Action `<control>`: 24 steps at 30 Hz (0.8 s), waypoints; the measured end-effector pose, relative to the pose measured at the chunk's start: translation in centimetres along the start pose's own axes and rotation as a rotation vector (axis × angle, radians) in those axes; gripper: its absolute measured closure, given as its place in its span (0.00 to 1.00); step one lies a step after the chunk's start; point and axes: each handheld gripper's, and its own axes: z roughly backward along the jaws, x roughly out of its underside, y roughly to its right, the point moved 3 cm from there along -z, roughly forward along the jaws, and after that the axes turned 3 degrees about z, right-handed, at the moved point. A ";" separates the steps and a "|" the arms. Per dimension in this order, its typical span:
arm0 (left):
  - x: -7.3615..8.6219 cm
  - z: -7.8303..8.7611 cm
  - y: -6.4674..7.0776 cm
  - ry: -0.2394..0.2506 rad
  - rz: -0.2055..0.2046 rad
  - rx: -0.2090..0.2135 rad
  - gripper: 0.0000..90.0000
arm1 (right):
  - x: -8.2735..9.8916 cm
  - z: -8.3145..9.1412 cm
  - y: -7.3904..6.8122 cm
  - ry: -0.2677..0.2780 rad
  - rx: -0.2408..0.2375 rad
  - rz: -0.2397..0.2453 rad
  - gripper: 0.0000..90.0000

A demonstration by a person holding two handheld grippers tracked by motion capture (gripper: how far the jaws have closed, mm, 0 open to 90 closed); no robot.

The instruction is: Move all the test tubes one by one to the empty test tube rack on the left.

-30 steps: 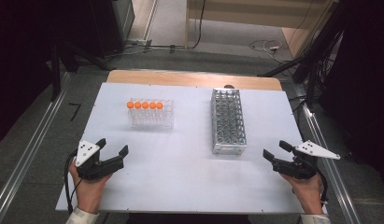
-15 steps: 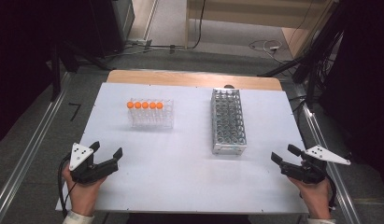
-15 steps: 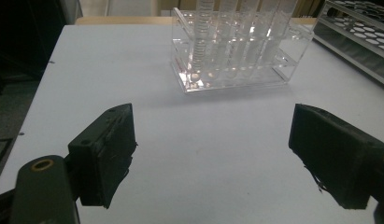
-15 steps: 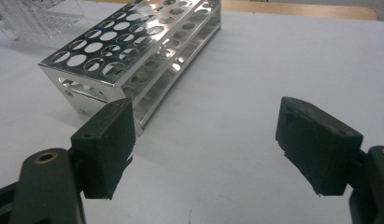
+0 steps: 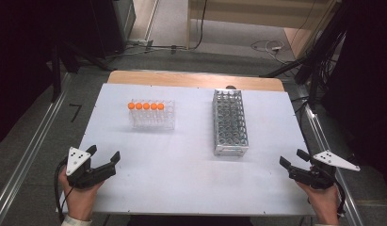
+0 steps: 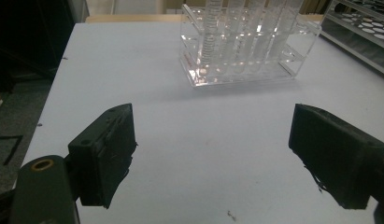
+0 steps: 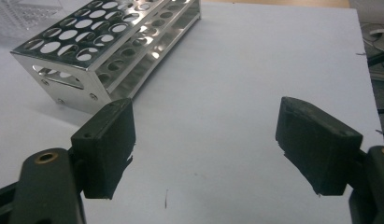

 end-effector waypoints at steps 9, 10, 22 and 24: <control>0.3 0.0 -0.6 -0.011 0.011 -0.017 0.17 | 0.8 0.4 0.9 -0.018 0.055 -0.001 0.21; 0.4 0.0 -0.8 -0.017 0.013 -0.021 0.17 | 1.0 0.4 1.0 -0.024 0.061 0.001 0.21; 1.4 -1.3 -2.0 -0.086 0.007 -0.077 0.17 | 2.6 0.1 2.1 -0.075 0.124 -0.017 0.21; 1.6 -1.6 -2.2 -0.106 0.008 -0.085 0.17 | 2.9 -0.3 2.3 -0.096 0.145 -0.018 0.21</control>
